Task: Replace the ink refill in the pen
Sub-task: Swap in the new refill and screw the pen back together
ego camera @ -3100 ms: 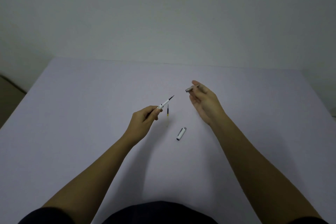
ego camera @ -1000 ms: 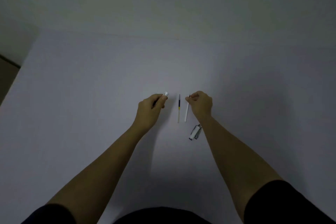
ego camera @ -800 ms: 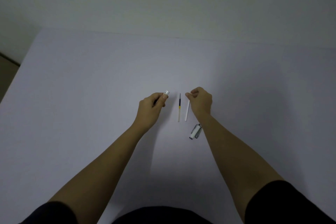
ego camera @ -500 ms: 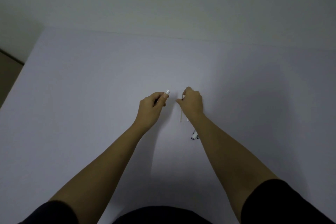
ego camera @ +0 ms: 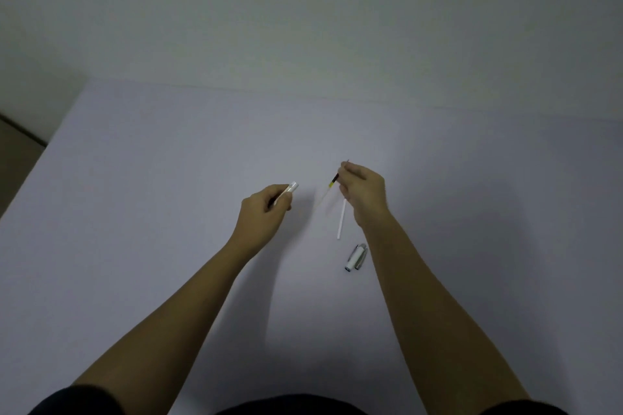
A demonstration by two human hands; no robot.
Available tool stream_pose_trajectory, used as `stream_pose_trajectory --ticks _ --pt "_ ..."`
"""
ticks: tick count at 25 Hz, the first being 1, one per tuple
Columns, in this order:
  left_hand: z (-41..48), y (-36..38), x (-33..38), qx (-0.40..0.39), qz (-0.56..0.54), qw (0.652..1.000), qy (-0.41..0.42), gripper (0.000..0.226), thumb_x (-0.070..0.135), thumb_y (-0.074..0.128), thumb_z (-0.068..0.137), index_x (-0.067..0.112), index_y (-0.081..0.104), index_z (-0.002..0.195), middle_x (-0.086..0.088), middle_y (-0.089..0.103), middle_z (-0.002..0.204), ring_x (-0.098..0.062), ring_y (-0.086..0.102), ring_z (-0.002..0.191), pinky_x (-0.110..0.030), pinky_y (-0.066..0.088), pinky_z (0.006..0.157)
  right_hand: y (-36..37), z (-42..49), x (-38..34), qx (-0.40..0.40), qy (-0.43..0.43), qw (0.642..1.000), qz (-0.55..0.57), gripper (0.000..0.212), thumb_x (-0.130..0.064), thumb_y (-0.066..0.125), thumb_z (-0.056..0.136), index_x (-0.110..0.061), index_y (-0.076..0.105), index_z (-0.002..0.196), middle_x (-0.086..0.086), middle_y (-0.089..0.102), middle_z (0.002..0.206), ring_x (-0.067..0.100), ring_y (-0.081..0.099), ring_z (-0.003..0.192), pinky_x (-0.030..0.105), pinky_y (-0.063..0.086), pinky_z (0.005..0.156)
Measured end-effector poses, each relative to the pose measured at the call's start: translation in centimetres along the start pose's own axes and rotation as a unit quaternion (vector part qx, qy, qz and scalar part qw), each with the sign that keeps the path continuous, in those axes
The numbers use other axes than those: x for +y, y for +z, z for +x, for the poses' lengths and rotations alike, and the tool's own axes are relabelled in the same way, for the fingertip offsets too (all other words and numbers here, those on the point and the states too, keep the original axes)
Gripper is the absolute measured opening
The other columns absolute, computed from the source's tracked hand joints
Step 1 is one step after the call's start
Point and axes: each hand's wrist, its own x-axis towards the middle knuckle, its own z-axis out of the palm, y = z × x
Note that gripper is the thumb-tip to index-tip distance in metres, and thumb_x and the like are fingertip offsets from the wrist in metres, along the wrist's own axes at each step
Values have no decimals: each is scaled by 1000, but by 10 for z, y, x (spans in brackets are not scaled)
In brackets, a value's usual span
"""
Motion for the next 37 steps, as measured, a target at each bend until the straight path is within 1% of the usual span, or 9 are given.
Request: stream_pose_trajectory --ticks 4,9,16,23,27,29,31,33,37 --pt "-12 2 15 -30 11 999 39 15 31 52 91 26 66 86 12 60 65 3 46 47 -4 34 44 -23 -26 -24 -15 -34 991 131 13 -7 63 86 -10 63 98 0 67 91 7 66 81 15 51 70" --pt "-29 6 31 -43 0 997 66 14 26 53 91 25 67 89 12 61 67 3 46 46 -4 34 43 -32 -53 -39 -27 -62 985 158 14 -6 64 85 -10 63 98 -1 67 90 7 66 81 17 51 72" --pt "-48 2 45 -44 -13 994 96 13 26 54 90 30 66 92 6 67 76 4 49 53 -5 38 49 -39 -81 -47 -38 -88 985 143 13 -6 64 85 -10 64 97 1 67 92 8 66 81 17 51 72" --pt "-57 4 55 -14 -1 994 107 6 28 57 87 25 62 85 -8 67 80 -12 53 63 -27 44 58 -39 -105 -43 -117 -80 989 40 7 -12 64 85 -17 67 88 3 69 92 13 67 85 23 52 82" --pt "-59 6 60 3 -6 993 120 7 28 57 89 26 63 88 -4 66 79 -15 55 66 -29 46 62 -40 -102 -32 -153 -66 986 19 16 -19 65 84 -15 68 99 1 69 96 11 67 90 21 52 81" --pt "-58 6 61 11 -10 993 115 8 29 56 89 25 63 89 -2 66 80 -15 56 68 -32 48 64 -47 -91 -22 -125 -48 991 26 23 -21 65 83 -14 67 104 0 69 96 10 67 89 20 52 77" --pt "-56 5 60 13 -16 994 109 8 31 56 89 27 63 88 -3 66 80 -14 54 66 -30 47 63 -60 -76 -4 -35 -54 997 -52 23 -20 62 84 -12 67 105 3 70 98 14 66 90 27 53 83" --pt "-54 6 58 13 -22 994 103 8 31 56 88 28 63 88 -3 66 81 -13 53 65 -30 46 63 -76 -63 21 61 -61 975 -206 22 -19 58 85 -11 68 104 9 71 105 22 64 97 32 50 90" --pt "-49 8 53 10 -23 995 93 7 30 56 89 29 63 89 -3 66 82 -15 54 68 -37 49 66 -94 -52 70 80 -29 921 -381 26 -19 63 85 -5 67 107 14 68 116 29 60 110 30 46 91"
